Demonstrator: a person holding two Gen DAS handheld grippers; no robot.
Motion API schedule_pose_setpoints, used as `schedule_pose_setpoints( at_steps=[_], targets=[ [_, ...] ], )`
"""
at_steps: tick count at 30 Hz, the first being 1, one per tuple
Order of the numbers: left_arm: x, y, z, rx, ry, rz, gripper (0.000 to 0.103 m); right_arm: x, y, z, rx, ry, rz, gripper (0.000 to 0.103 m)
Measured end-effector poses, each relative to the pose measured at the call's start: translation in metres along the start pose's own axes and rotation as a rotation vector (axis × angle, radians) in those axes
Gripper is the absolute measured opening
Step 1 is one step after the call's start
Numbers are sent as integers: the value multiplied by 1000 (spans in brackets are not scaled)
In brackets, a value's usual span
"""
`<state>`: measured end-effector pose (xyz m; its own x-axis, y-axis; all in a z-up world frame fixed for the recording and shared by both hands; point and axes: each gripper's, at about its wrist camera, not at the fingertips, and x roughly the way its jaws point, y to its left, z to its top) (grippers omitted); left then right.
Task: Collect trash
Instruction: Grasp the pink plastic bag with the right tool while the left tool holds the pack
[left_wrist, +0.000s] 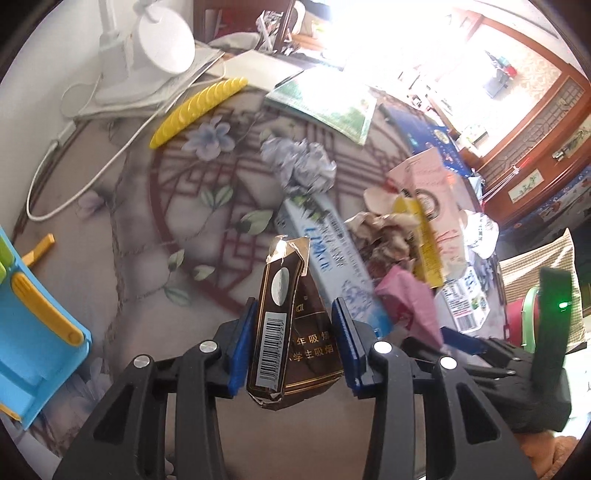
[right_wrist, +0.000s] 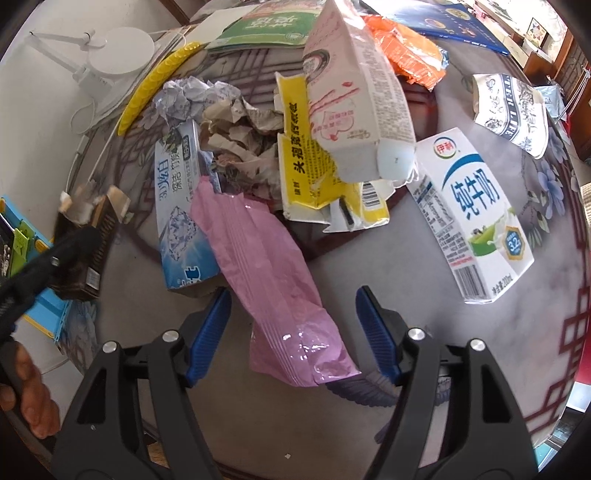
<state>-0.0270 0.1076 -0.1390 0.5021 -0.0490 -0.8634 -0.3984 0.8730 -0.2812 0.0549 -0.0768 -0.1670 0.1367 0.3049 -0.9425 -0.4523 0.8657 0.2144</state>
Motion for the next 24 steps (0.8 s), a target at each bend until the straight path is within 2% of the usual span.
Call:
schedule_pose_setpoints(
  at_steps=[17, 20, 21, 24],
  targets=[
    [2, -4, 1, 6, 6, 13, 38, 4, 0, -1, -20, 10, -9, 68],
    [4, -1, 2, -2, 18, -5, 38, 5, 5, -1, -37, 10, -12, 68],
    [3, -1, 2, -3, 16, -11, 38, 6, 6, -2, -43, 9, -15, 65],
    [2, -4, 1, 13, 11, -17, 38, 9, 10, -3, -57, 20, -15, 43]
  ],
)
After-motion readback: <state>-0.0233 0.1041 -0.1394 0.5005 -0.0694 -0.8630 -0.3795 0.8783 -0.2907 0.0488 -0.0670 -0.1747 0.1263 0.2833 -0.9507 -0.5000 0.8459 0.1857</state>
